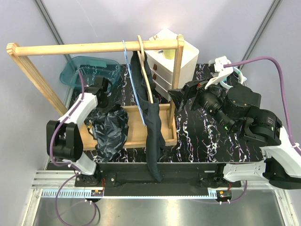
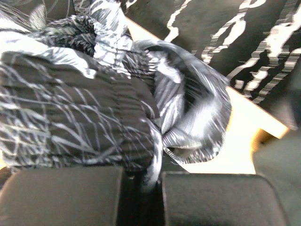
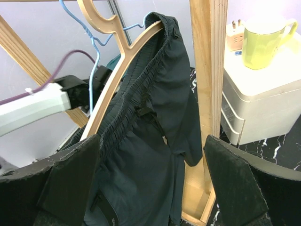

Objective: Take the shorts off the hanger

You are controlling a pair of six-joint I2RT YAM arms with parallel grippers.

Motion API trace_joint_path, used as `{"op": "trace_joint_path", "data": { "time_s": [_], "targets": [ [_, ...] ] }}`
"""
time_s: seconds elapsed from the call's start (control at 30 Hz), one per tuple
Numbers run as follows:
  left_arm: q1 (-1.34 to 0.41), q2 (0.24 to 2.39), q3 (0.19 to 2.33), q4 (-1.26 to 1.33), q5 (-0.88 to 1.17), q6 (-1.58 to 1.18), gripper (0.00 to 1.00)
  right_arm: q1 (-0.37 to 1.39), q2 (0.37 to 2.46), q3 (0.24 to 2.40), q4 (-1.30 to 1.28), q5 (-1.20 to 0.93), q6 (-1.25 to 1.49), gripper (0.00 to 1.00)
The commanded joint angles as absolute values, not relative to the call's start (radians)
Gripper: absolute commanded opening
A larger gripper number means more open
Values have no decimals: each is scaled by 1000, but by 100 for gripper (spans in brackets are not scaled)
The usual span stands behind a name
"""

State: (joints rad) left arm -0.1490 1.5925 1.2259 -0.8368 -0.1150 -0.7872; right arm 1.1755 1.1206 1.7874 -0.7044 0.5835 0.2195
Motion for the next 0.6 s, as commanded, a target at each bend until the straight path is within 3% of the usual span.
{"op": "trace_joint_path", "data": {
  "time_s": [0.0,0.37,0.57],
  "targets": [
    [-132,1476,1334,-759,-20,-795,0,1181,1108,1801,-683,609,177,100],
    [-29,1597,1650,-470,339,-983,0,1181,1121,1854,-692,620,126,100],
    [30,1707,1828,-309,388,-1087,0,1181,1140,1891,-689,664,81,100]
  ]
}}
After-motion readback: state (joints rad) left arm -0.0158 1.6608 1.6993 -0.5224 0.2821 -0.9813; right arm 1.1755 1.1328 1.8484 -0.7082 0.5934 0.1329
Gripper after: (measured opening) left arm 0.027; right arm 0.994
